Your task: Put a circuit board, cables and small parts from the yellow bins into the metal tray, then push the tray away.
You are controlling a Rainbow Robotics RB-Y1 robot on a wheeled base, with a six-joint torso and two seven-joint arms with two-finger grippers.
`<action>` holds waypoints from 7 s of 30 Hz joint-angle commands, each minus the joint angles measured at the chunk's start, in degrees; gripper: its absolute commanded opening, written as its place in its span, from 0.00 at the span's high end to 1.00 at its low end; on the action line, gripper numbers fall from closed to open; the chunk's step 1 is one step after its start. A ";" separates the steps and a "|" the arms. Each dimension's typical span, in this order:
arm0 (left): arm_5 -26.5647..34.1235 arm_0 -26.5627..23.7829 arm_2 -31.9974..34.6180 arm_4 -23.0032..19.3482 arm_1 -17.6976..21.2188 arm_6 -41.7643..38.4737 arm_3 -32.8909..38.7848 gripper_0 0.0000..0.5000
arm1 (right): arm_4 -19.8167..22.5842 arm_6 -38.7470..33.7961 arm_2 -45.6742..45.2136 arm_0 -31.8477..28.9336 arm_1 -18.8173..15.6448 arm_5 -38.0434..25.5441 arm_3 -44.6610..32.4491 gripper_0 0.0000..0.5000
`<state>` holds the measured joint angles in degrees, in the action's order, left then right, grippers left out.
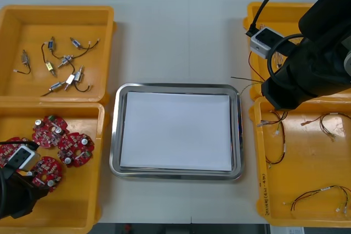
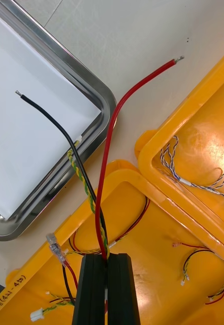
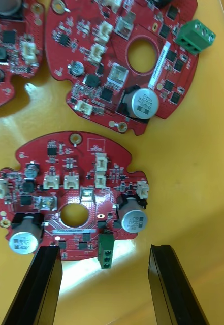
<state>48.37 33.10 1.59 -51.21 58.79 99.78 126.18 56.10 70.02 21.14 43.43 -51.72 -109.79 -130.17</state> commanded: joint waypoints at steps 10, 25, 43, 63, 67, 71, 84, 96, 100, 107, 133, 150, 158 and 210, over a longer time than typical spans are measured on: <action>-4.69 0.39 -4.84 2.25 3.35 6.48 -2.61 0.00 | -0.56 -1.38 0.65 2.01 0.65 -0.21 -1.40 1.00; -6.36 -1.37 -7.13 2.96 4.14 6.04 -4.02 0.00 | -0.56 -1.64 0.65 1.75 0.65 -0.21 -1.49 1.00; -6.36 -3.04 -8.27 3.22 4.40 5.16 -4.28 0.16 | -0.64 -1.73 0.56 1.84 0.65 -0.21 -1.49 1.00; -6.27 -3.22 -7.57 2.87 4.93 5.16 -4.10 1.00 | -1.08 -1.82 0.65 1.75 1.18 -0.21 -1.58 1.00; -3.46 -3.13 -5.54 2.25 4.93 5.07 -3.22 1.00 | -1.08 -1.82 0.65 1.75 1.18 -0.21 -1.49 1.00; 0.76 -3.04 -2.64 1.37 4.93 4.81 -0.94 1.00 | -1.08 -1.82 0.65 1.84 1.27 -0.21 -1.49 1.00; 18.86 -5.24 8.69 -2.41 0.53 2.43 7.23 1.00 | -1.17 -1.82 0.65 1.84 1.44 -0.21 -1.58 1.00; 37.23 -14.20 15.46 -4.95 -5.18 -3.72 13.65 1.00 | -1.17 -1.82 0.56 1.75 1.44 -0.21 -1.58 1.00; 40.92 -16.66 15.46 -5.13 -5.44 -8.02 16.29 1.00 | -1.17 -1.82 0.65 1.84 1.44 -0.21 -1.58 1.00; 47.78 -21.76 15.11 -6.36 -5.44 -16.55 20.95 1.00 | -1.26 -1.82 0.56 1.75 1.44 -0.21 -1.49 1.00; 51.29 -48.22 -12.49 -0.91 -5.53 -43.44 23.82 1.00 | -1.26 -1.82 0.65 1.75 1.36 -0.21 -1.58 1.00; 47.95 -60.52 -31.12 4.27 -7.46 -48.63 17.61 1.00 | -1.26 -1.82 0.65 1.84 1.44 -0.21 -1.58 1.00; 46.64 -65.18 -39.12 8.40 -10.28 -50.56 12.77 1.00 | -1.26 -2.08 0.65 1.75 1.36 -0.21 -1.58 1.00; 28.44 -70.01 -60.56 18.69 -11.33 -59.62 -0.15 0.63 | -1.17 -2.08 0.65 1.75 1.44 -0.21 -1.58 1.00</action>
<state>77.76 -34.91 -58.09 -33.10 48.69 45.21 125.55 55.27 69.57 21.28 43.43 -50.96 -109.80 -130.26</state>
